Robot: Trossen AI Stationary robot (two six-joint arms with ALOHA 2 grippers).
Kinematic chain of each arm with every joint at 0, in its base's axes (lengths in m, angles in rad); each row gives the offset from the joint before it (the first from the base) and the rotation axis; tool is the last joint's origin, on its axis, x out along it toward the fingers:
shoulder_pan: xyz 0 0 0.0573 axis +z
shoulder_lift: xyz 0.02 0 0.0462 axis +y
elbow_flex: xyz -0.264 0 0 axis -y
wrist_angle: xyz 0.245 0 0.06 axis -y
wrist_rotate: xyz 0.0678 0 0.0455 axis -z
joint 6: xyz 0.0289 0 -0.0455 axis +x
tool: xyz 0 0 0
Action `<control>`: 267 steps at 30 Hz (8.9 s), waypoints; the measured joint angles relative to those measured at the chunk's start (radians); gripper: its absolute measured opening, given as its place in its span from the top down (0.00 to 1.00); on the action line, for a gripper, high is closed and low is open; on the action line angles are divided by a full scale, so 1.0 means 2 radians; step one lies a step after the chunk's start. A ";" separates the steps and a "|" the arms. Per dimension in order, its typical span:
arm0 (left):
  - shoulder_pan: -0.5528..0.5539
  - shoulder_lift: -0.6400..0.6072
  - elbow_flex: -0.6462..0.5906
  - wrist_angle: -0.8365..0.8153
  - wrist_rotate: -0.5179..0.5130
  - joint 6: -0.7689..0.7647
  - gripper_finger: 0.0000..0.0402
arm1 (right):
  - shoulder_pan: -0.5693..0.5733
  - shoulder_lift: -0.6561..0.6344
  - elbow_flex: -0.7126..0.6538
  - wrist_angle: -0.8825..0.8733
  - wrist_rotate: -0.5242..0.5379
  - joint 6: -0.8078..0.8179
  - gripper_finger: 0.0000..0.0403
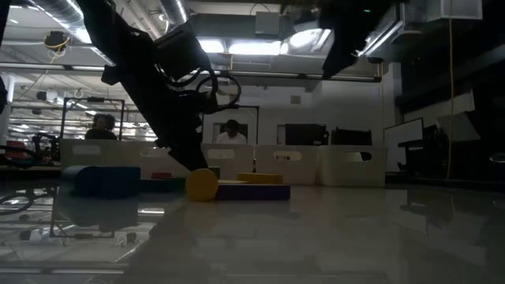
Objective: Sort blocks
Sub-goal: Put the green block into the right white bin, then put the blue block into the left white bin
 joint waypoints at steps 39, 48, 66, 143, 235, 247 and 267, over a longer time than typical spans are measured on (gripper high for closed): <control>0.043 -0.001 0.095 0.290 0.366 -0.185 0.71 | 0.173 -0.068 -0.393 0.728 -0.071 -0.192 0.44; 0.030 -0.001 0.097 0.288 0.366 -0.186 0.71 | 0.173 -0.068 -0.393 0.755 -0.093 -0.191 0.44; 0.027 -0.001 0.097 0.284 0.366 -0.187 0.71 | 0.173 0.021 -0.282 0.659 -0.140 -0.181 0.44; -0.073 -0.001 0.097 -0.142 0.327 0.086 0.47 | -0.067 0.045 -0.253 0.319 0.199 -0.203 0.59; -0.195 0.046 0.153 -0.324 0.083 -0.281 0.48 | -0.066 0.053 -0.253 0.318 0.142 -0.164 0.58; -0.195 0.052 0.153 -0.324 0.085 -0.281 0.80 | -0.066 0.053 -0.253 0.318 0.142 -0.164 0.58; -0.069 -0.148 0.153 -0.441 -0.024 -0.144 0.82 | 0.019 0.002 -0.252 0.338 0.129 -0.066 0.58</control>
